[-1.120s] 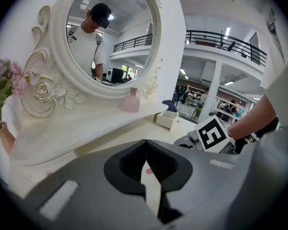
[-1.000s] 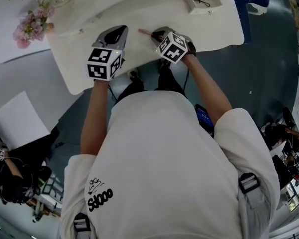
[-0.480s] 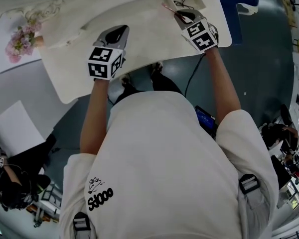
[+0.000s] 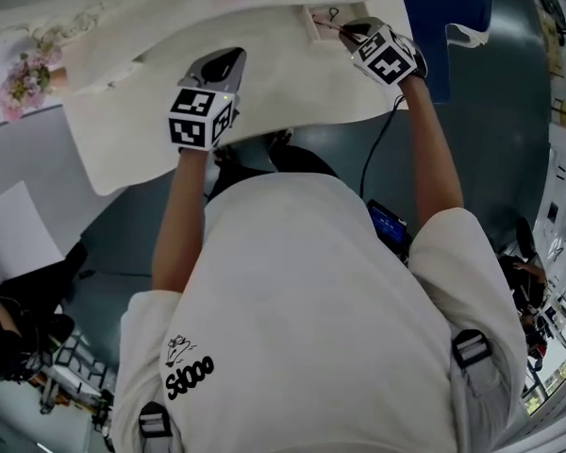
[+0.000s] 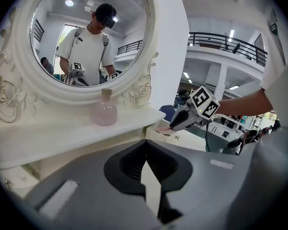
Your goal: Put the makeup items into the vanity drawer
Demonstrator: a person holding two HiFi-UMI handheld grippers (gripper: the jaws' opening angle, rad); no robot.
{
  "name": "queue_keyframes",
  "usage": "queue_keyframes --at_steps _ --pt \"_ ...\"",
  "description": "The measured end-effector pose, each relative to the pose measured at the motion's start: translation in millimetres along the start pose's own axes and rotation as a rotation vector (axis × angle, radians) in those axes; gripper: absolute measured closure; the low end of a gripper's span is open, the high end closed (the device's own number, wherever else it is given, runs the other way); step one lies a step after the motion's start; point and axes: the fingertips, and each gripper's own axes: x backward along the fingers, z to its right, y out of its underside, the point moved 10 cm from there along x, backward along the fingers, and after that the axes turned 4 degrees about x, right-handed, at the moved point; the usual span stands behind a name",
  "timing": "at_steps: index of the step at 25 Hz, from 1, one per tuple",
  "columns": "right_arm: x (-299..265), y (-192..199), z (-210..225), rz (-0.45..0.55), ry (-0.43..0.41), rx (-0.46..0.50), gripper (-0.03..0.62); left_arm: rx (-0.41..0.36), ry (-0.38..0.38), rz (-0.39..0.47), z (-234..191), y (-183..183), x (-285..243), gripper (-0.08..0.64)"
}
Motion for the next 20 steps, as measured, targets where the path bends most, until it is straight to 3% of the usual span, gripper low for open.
queue_keyframes --at_steps 6,11,15,20 --pt "-13.4 -8.6 14.2 -0.043 -0.116 0.148 0.540 0.017 -0.034 -0.005 7.0 -0.9 -10.2 0.541" --pt "-14.8 -11.9 18.4 -0.039 -0.159 0.160 0.505 0.025 -0.051 -0.005 7.7 -2.0 -11.0 0.541" --pt "-9.9 -10.5 18.6 -0.022 -0.128 0.138 0.503 0.019 -0.048 0.000 8.1 -2.2 -8.4 0.541" --pt "4.9 -14.5 11.2 0.030 -0.005 0.023 0.545 -0.005 -0.031 0.018 1.9 -7.9 3.1 0.541"
